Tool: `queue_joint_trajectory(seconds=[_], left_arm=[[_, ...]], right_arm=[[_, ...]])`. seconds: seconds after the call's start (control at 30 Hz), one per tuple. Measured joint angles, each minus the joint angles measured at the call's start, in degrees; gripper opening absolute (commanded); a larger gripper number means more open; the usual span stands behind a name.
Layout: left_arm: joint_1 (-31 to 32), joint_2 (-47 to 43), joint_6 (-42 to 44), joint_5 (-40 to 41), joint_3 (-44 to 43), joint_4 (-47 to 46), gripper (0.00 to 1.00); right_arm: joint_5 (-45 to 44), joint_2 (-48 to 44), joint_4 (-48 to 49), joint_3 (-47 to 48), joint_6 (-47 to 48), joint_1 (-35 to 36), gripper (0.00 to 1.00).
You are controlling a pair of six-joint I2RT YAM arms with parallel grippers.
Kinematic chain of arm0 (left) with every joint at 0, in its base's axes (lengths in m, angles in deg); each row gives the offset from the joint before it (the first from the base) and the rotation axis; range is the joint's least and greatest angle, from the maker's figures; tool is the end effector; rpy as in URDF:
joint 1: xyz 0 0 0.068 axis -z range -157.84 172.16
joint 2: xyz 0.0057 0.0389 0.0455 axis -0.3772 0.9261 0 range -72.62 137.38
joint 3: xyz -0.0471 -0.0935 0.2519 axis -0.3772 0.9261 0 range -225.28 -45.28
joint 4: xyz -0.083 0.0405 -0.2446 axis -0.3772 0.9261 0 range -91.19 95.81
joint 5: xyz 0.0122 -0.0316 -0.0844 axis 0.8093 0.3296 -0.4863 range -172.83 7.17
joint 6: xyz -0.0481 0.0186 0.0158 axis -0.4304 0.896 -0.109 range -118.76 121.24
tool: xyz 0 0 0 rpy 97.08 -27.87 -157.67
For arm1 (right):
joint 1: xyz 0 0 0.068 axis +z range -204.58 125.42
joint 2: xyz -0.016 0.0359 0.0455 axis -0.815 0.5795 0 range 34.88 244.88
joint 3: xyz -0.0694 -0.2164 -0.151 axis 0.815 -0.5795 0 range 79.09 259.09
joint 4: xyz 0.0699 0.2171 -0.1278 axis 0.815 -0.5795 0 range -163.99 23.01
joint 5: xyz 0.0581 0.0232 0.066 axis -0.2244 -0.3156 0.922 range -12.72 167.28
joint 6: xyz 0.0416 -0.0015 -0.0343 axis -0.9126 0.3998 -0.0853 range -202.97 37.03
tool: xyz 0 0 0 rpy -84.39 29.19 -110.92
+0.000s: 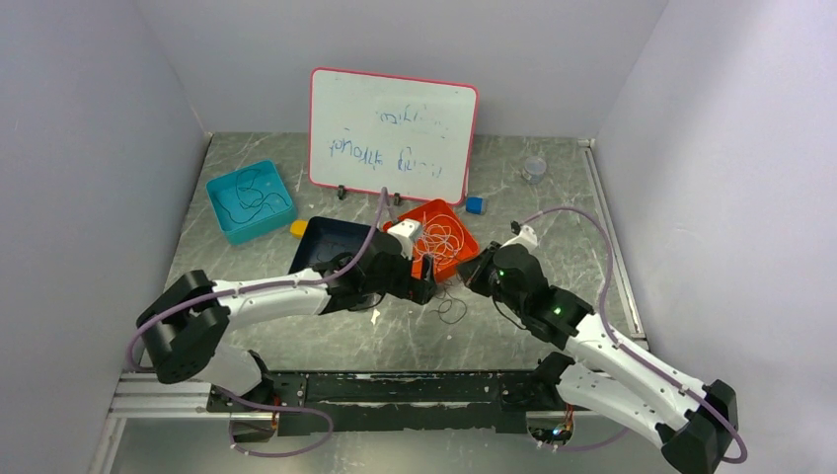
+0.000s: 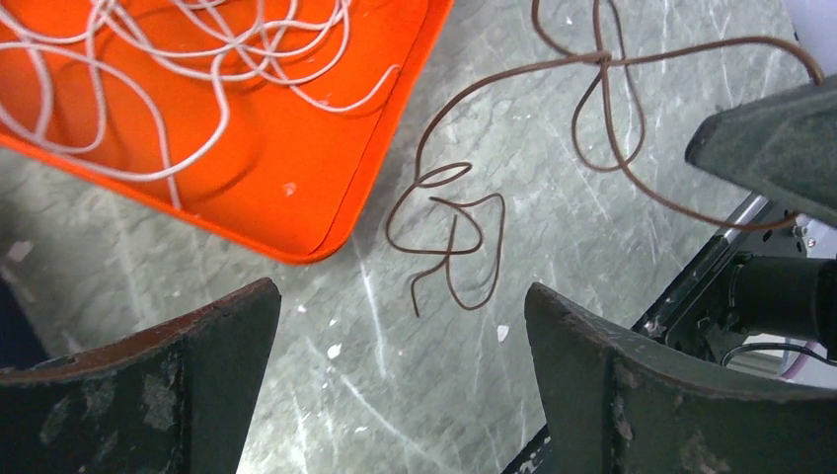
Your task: Untangle the cables
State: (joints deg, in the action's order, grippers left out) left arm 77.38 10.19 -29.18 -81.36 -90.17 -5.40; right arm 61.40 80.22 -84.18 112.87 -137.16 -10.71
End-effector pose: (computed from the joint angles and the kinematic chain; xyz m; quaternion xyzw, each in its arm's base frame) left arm 0.1766 -0.2527 0.2113 0.1834 0.8624 -0.3122 0.3537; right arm 0.1376 0.1186 0.2589 0.1467 0.8425 0.3030 0.4205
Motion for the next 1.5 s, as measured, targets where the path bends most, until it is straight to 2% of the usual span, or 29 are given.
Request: queue_joint_trajectory(seconds=[0.37,0.57,0.9,1.13,1.5], left_arm=[[2.3,7.4,0.0,-0.7,-4.7,-4.5,0.92],[2.6,7.8,0.0,0.3,-5.0,-5.9,0.92],[2.8,7.7,2.7,0.9,-5.5,-14.3,0.91],[2.8,9.7,3.3,0.9,-9.5,-18.3,0.91],[2.8,10.3,3.7,0.9,-9.8,-18.1,0.91]], right_arm=[[0.9,-4.7,-3.0,1.2,-2.8,-1.1,0.00],[2.3,-7.2,-3.8,3.4,-5.1,-1.2,0.00],[2.6,-9.3,-5.9,9.8,-6.5,-1.4,0.00],[2.5,-10.6,-7.3,12.2,-7.1,-1.4,0.00],[-2.1,-11.9,-10.8,17.5,-5.2,-1.4,0.00]])
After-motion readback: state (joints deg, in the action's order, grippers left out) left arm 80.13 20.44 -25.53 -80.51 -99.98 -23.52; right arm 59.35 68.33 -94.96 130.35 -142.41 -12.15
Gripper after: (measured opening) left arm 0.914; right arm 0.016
